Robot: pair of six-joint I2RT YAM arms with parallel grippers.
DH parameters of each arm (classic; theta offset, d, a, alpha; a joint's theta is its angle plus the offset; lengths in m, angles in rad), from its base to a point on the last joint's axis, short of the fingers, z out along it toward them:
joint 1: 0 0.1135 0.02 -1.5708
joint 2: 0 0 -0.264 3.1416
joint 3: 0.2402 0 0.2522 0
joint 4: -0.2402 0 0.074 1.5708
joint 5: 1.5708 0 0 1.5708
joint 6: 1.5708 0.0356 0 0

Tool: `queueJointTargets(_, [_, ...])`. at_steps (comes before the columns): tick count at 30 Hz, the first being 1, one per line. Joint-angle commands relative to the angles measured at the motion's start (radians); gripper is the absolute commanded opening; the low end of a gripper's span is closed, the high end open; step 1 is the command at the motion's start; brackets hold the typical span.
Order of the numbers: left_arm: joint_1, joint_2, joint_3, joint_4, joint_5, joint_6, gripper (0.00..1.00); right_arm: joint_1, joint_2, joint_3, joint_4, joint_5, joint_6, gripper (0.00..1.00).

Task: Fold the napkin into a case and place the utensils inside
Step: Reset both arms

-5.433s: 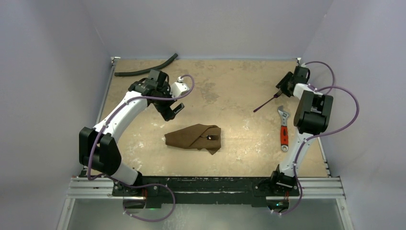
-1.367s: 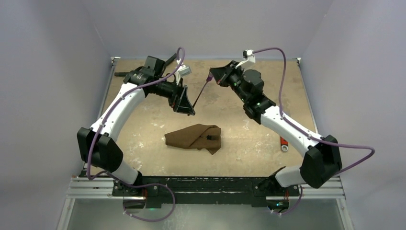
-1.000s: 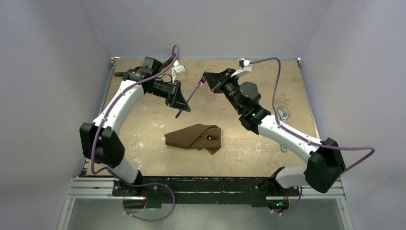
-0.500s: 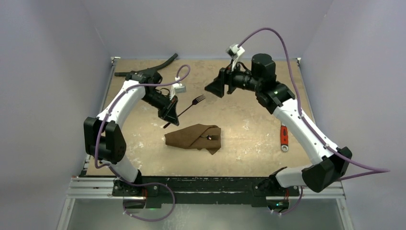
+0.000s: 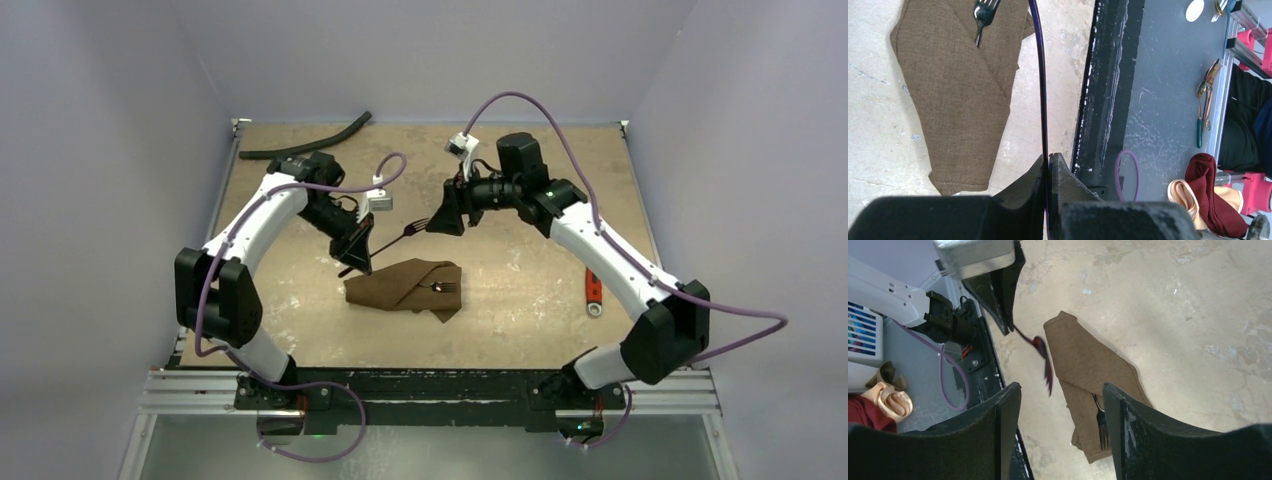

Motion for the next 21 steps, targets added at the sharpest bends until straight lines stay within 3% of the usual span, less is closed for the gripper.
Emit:
queueJointTargets(1, [-0.019, -0.037, -0.003, -0.013, 0.044, 0.029, 0.00, 0.024, 0.060, 0.029, 0.071, -0.079, -0.010, 0.61])
queueJointTargets(6, [-0.023, -0.040, -0.002, -0.014, 0.043, 0.024, 0.00, 0.057, 0.117, 0.069, 0.070, -0.074, -0.016, 0.50])
queueJointTargets(12, [-0.022, -0.037, -0.015, -0.013, 0.030, 0.030, 0.00, 0.057, 0.103, 0.032, 0.092, -0.099, 0.004, 0.09])
queueJointTargets(14, [-0.022, -0.028, -0.016, -0.014, 0.022, 0.032, 0.00, 0.057, 0.077, 0.009, 0.109, -0.099, 0.015, 0.00])
queueJointTargets(16, [-0.022, -0.019, -0.013, -0.014, 0.012, 0.030, 0.00, 0.057, 0.046, -0.018, 0.127, -0.095, 0.040, 0.00])
queueJointTargets(17, [-0.022, -0.015, -0.007, -0.013, 0.005, 0.028, 0.07, 0.056, 0.035, -0.033, 0.134, -0.086, 0.055, 0.00])
queueJointTargets(19, [-0.021, -0.009, 0.003, 0.016, -0.022, -0.006, 0.36, 0.056, 0.017, -0.064, 0.122, -0.019, 0.105, 0.00])
queueJointTargets(21, [-0.016, -0.026, -0.005, 0.102, -0.079, -0.094, 0.56, 0.051, 0.003, -0.098, 0.091, 0.092, 0.172, 0.00])
